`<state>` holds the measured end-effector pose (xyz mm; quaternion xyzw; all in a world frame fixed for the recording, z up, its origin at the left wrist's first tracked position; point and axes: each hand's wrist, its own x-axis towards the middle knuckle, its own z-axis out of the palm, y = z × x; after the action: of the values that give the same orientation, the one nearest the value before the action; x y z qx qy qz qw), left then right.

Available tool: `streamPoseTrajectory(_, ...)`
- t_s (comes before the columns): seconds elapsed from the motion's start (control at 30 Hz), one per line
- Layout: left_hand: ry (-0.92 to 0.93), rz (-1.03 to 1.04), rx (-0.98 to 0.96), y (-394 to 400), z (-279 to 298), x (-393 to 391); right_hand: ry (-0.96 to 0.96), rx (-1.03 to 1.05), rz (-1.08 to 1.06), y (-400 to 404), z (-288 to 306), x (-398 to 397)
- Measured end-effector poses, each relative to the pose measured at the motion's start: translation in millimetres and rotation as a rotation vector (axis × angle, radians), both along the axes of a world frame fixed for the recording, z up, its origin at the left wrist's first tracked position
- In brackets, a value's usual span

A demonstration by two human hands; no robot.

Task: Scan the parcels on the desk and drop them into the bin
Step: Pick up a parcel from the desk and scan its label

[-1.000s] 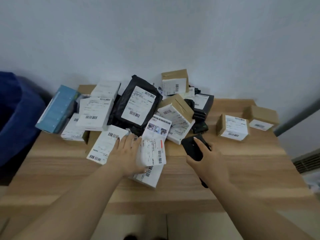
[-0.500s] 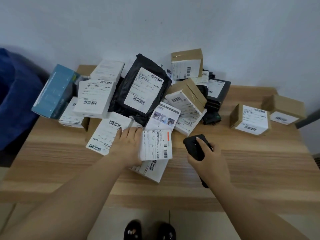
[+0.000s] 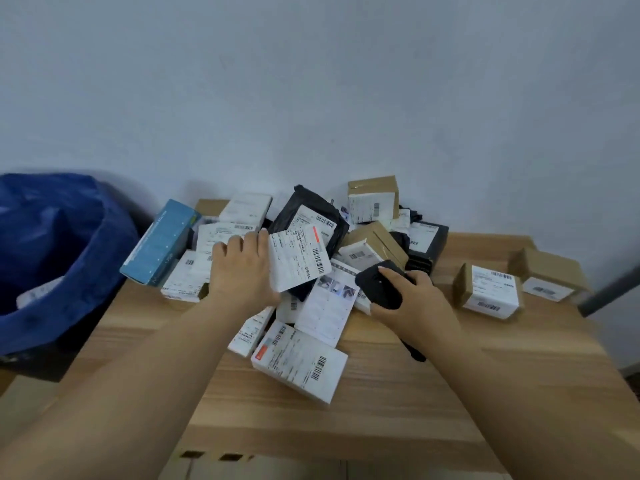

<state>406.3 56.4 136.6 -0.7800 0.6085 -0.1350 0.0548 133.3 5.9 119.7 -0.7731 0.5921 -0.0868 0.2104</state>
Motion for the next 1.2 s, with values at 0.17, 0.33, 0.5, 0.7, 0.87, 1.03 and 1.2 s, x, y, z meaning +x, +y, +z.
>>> streamPoseTrajectory(0.17,-0.090,0.075,-0.091,2,45,12,0.134,-0.010,0.202,2,71,24)
streamPoseTrajectory(0.33,-0.154,0.055,-0.178,4,67,15,0.194,-0.048,0.304,11,118,34)
streamPoseTrajectory(0.5,-0.188,0.072,-0.244,5,76,17,0.215,-0.109,0.299,16,145,35)
streamPoseTrajectory(0.7,-0.200,0.079,-0.235,12,90,14,0.239,-0.139,0.311,22,159,32)
streamPoseTrajectory(0.87,-0.179,0.084,-0.224,21,100,11,0.233,-0.157,0.322,29,160,31)
streamPoseTrajectory(1.03,-0.177,0.092,-0.223,30,103,6,0.253,-0.138,0.333,33,160,31)
streamPoseTrajectory(1.2,-0.156,0.110,-0.219,40,103,6,0.255,-0.143,0.343,38,157,27)
